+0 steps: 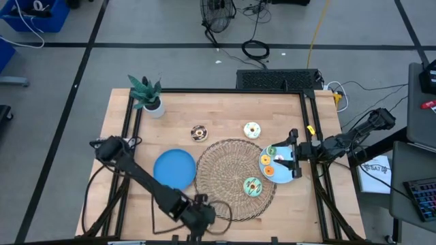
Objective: Pick & Place donuts
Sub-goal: Put the small yellow donut on the light blue plate
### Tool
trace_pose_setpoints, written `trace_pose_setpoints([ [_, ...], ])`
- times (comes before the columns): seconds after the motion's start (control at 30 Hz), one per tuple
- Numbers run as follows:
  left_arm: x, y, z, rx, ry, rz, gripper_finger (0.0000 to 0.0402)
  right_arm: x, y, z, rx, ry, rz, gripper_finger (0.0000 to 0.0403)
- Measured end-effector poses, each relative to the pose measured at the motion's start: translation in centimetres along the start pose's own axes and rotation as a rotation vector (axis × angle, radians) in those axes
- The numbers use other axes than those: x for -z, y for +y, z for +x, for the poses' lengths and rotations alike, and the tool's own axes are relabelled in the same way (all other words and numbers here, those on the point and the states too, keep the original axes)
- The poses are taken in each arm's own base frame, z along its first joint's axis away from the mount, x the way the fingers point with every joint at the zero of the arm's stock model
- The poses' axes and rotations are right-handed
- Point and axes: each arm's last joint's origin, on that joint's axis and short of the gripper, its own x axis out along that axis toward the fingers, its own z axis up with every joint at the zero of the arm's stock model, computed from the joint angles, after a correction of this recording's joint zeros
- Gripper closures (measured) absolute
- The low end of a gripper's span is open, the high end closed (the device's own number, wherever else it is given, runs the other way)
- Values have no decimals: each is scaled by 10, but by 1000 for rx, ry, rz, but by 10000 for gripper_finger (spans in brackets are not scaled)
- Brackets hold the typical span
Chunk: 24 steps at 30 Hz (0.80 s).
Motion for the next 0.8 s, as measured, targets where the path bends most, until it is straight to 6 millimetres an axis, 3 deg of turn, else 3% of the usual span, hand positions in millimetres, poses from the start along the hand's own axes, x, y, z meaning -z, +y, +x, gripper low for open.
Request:
trace_pose_setpoints([
  [0.17,12,-18,16,-40,82,75,206,-1,0,0,0,-8,5,147],
  [0.47,26,-19,20,-126,152,-60,237,-2,0,0,1,-20,26,147],
  [0.63,38,-20,26,-167,188,-130,224,-2,0,1,1,-16,46,147],
  [0.8,49,-19,41,-213,235,-190,180,-1,0,1,2,-14,54,147],
])
